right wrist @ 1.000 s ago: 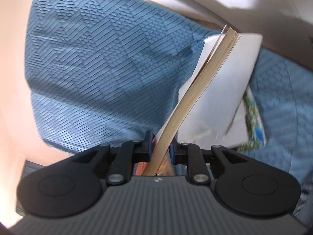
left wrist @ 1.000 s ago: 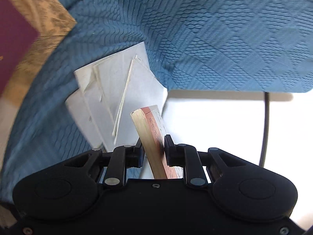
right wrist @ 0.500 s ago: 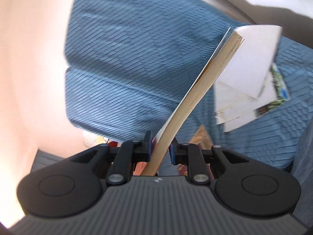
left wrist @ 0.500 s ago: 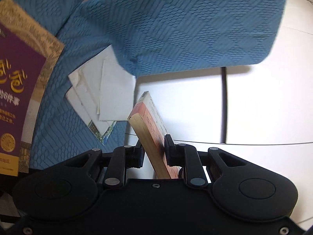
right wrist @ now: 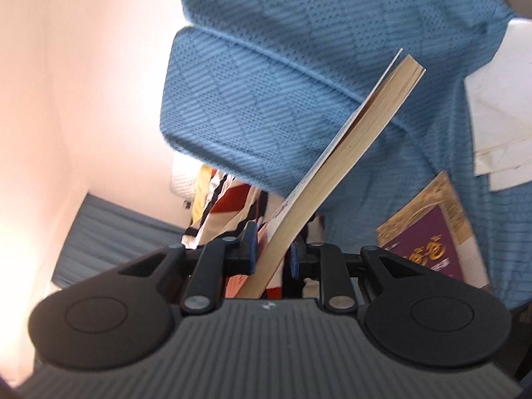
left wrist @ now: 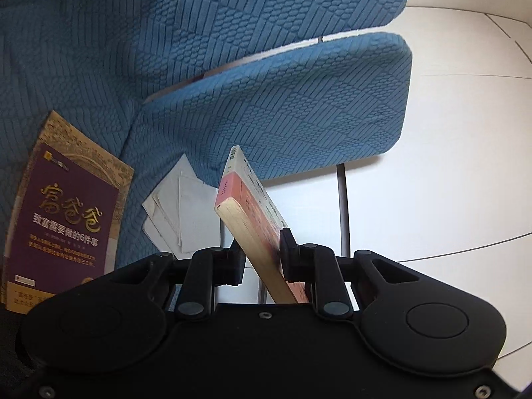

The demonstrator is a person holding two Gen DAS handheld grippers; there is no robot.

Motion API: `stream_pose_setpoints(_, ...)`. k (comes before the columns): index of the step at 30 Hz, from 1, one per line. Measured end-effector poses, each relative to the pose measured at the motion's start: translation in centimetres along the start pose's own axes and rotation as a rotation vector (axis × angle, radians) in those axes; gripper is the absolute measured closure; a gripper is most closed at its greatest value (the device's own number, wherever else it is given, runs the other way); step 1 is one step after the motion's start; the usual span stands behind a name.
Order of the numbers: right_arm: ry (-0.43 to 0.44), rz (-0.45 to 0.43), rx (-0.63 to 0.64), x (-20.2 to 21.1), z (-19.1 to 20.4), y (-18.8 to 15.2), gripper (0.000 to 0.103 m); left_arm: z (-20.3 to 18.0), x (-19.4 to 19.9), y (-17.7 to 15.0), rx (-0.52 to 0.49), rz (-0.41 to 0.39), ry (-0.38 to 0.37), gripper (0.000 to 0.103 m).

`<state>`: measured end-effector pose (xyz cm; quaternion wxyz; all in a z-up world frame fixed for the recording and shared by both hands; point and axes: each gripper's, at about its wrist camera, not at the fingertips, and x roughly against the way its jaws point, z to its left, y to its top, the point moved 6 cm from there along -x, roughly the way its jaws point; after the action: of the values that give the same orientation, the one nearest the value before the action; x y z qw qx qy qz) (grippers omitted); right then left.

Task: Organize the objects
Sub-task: 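Lower the orange book flat onto the purple book and open the right gripper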

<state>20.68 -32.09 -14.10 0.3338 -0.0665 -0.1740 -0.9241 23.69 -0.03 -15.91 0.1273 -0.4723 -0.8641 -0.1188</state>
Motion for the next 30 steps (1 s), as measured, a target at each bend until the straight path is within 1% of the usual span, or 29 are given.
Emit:
stream_pose_setpoints(4,0.046,0.059,-0.037,-2.4,0.4,-1.6,0.08,1.1,3.0,0.6,-0.006,-0.039,0.017,0.083)
stream_pose_setpoints(9,0.05,0.113,-0.03,-4.5,0.8,-3.0,0.08,2.8,5.1,1.2,0.022,-0.073,0.014,0.083)
stream_pose_setpoints(11,0.067,0.127,-0.048,-5.2,0.5,-3.2,0.08,3.4,5.5,1.4,0.027,-0.083,0.014,0.084)
stream_pose_setpoints(17,0.092,0.156,-0.08,-6.9,-1.0,-3.9,0.08,5.2,6.0,1.6,0.03,-0.089,0.048,0.084)
stream_pose_setpoints(24,0.091,0.191,-0.08,-8.0,-2.5,-4.5,0.08,7.6,5.9,0.7,0.049,-0.113,0.063,0.083)
stream_pose_setpoints(30,0.087,0.243,-0.075,-8.9,-4.0,-4.8,0.08,10.1,5.8,-0.3,0.096,-0.146,0.077,0.083)
